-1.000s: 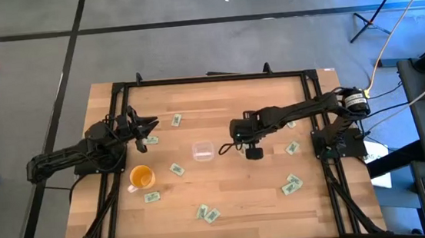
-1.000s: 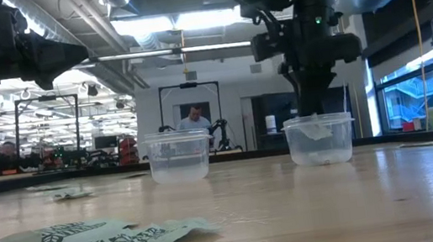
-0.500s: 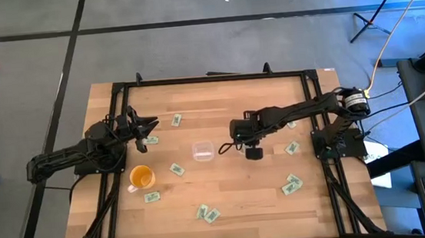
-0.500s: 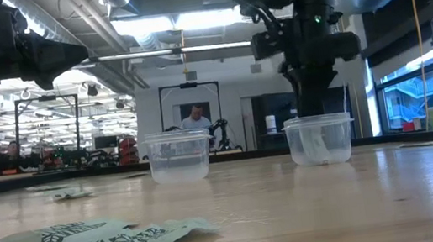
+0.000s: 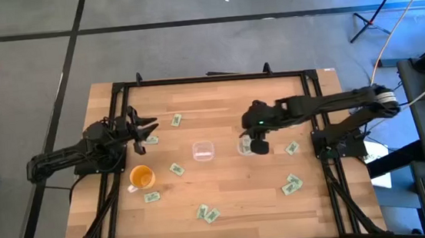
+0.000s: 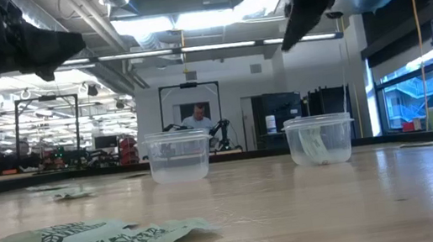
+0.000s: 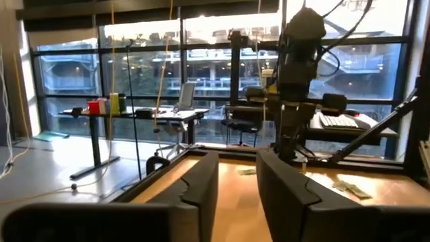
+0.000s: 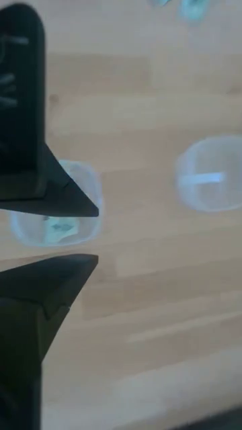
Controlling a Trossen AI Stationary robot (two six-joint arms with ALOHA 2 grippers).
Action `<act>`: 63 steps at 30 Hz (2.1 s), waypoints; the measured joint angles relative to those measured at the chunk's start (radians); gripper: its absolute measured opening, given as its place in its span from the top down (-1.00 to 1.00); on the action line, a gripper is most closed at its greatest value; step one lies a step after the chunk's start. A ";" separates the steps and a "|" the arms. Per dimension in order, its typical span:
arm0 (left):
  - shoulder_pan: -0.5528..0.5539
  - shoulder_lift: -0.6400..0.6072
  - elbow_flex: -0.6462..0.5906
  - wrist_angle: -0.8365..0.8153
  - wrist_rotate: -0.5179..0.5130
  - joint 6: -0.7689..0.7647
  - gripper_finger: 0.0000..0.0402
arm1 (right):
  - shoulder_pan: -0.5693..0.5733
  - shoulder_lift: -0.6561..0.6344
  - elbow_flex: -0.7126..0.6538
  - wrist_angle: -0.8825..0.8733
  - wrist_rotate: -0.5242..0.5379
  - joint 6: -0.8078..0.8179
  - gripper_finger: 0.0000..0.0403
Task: Pick and place Stevia / Truvia into bins
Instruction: Put the stevia packet into the left transparent container
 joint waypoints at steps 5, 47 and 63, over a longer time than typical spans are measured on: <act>-0.031 0.007 0.000 0.005 0.032 0.036 0.26 | 0.015 -0.137 -0.142 0.162 -0.001 0.007 0.49; -0.575 1.346 0.719 -0.551 -0.165 0.044 0.12 | -0.051 -0.268 -0.306 0.420 0.000 -0.034 0.49; -0.582 1.541 0.749 -0.664 -0.157 0.008 0.20 | -0.051 -0.268 -0.306 0.420 0.000 -0.033 0.49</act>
